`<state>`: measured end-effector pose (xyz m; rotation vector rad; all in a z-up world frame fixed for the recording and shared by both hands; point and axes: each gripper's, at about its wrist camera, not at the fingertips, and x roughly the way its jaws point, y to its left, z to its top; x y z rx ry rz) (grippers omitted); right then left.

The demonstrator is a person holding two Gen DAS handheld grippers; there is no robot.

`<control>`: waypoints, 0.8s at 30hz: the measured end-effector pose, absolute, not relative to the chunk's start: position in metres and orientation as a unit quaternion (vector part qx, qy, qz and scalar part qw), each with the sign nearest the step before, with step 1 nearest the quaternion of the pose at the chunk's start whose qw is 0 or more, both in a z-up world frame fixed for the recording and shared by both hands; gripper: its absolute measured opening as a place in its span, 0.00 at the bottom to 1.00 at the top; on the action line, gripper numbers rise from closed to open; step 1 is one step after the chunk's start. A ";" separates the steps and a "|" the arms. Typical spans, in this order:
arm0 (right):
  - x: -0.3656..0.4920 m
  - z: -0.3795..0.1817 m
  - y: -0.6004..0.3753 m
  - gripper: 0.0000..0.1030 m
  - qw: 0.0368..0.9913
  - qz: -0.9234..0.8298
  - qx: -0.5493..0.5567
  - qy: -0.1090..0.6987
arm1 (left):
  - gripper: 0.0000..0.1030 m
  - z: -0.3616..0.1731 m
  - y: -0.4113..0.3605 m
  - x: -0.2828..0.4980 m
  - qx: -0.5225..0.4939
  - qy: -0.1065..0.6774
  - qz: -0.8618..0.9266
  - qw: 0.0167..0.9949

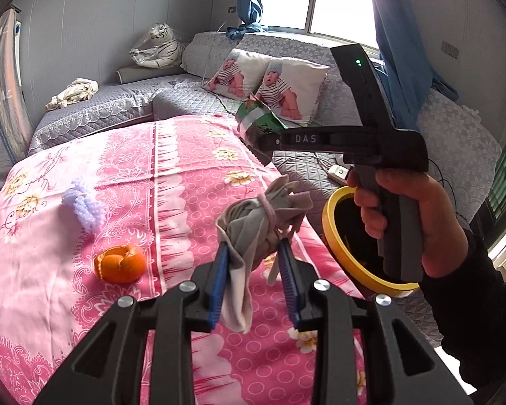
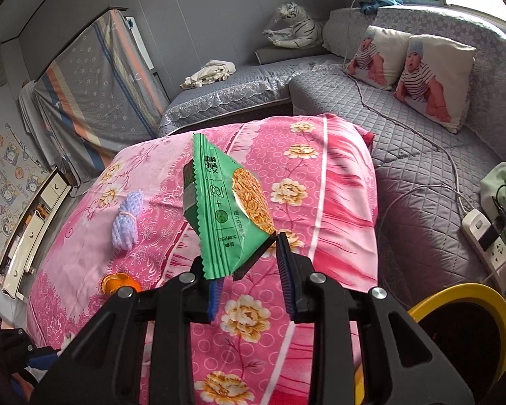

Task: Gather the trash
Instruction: 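Lift the green packet and white cloth and carry both tools over the yellow bin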

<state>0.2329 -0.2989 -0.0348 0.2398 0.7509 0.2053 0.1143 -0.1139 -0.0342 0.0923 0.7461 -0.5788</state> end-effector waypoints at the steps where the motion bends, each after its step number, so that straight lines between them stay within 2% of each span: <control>1: 0.230 -0.035 -0.306 0.26 0.919 0.094 0.120 0.365 | 0.27 -0.033 -0.119 0.114 0.047 0.357 -0.284 0.889; 24: 0.151 -0.034 -0.441 0.27 0.928 -0.019 0.172 0.329 | 0.27 -0.034 -0.237 0.117 0.107 0.340 -0.354 0.864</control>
